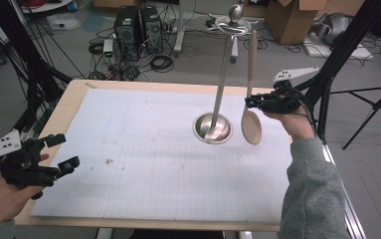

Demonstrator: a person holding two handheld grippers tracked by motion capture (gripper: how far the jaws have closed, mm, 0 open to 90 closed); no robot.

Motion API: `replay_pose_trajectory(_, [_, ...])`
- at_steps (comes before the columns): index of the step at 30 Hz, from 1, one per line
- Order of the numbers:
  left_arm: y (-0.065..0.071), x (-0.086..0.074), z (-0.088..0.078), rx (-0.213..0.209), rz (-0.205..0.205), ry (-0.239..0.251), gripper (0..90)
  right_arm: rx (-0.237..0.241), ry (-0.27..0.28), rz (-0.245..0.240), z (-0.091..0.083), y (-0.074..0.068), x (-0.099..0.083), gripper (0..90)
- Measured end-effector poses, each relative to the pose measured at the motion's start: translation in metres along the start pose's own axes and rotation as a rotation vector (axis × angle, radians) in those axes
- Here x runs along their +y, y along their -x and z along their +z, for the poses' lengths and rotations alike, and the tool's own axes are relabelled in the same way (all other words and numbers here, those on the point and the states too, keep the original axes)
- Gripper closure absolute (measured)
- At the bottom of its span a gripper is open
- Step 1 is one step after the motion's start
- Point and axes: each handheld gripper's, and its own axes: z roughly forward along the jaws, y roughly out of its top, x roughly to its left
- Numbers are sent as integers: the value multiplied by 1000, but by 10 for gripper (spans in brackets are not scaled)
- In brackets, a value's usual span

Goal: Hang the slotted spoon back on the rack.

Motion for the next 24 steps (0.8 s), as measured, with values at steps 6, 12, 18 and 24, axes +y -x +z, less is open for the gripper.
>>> replay_pose_trajectory(6, [0,0,0,-1,0,2,21,-6,2,4,4,-1,1,779])
replay_pose_trajectory(12, [0,0,0,-1,-1,1,20,-13,-2,10,8,-1,2,779])
replay_pose_trajectory(18, [1,0,1,-2,-5,1,21,-17,-1,14,14,-2,4,779])
replay_pose_trajectory(24, [0,0,0,-1,-2,0,20,-25,4,14,20,-2,6,779])
